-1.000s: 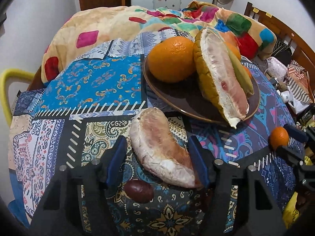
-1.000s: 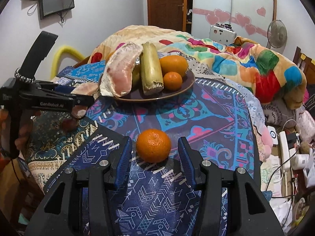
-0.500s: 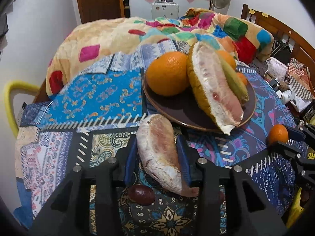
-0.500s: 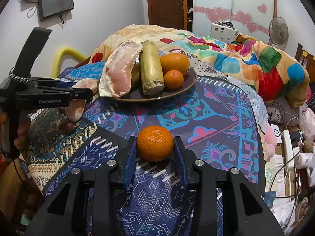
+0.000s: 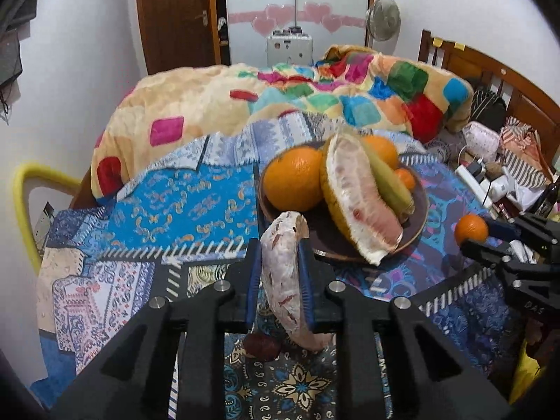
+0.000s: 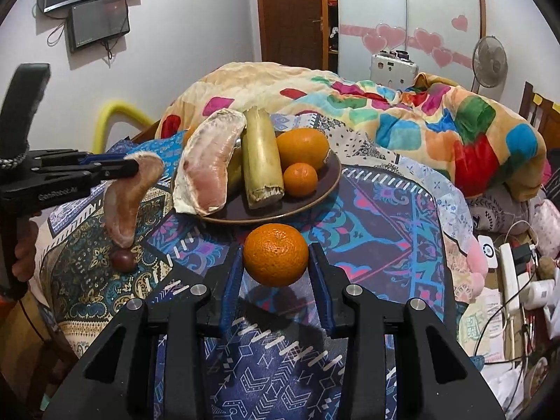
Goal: Organize fruits
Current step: 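Carry the pomelo segment in the left tool to the plate while the right tool carries the mandarin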
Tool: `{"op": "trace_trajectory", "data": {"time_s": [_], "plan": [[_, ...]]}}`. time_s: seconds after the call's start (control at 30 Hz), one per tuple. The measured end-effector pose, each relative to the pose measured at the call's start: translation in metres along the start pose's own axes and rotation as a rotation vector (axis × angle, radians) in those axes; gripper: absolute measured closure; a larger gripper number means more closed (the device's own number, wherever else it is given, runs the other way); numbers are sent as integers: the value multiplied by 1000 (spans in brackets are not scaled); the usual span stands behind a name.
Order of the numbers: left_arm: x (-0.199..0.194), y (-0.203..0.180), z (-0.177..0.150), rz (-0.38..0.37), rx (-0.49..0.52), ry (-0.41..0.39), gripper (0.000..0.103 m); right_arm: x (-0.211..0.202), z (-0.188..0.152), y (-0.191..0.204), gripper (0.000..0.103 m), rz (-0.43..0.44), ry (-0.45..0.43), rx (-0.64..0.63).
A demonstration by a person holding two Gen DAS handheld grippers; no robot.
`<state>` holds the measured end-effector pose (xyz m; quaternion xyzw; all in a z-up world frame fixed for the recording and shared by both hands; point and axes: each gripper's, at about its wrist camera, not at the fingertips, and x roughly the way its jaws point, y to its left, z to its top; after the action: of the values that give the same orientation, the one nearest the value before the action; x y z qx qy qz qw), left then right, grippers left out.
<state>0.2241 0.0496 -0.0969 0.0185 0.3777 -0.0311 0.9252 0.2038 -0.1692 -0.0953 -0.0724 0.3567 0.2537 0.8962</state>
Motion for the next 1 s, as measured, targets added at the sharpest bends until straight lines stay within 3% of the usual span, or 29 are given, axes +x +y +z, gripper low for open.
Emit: {"op": "trace_trajectory", "data": {"time_s": [0.37,1.0], "plan": [[-16,-15,32,9,50,-114,84,4,19,-7,69,-12,-34,7],[32,-18,44,6,40,-116,84,39,42,-9,69,-42,-12,-27]]}}
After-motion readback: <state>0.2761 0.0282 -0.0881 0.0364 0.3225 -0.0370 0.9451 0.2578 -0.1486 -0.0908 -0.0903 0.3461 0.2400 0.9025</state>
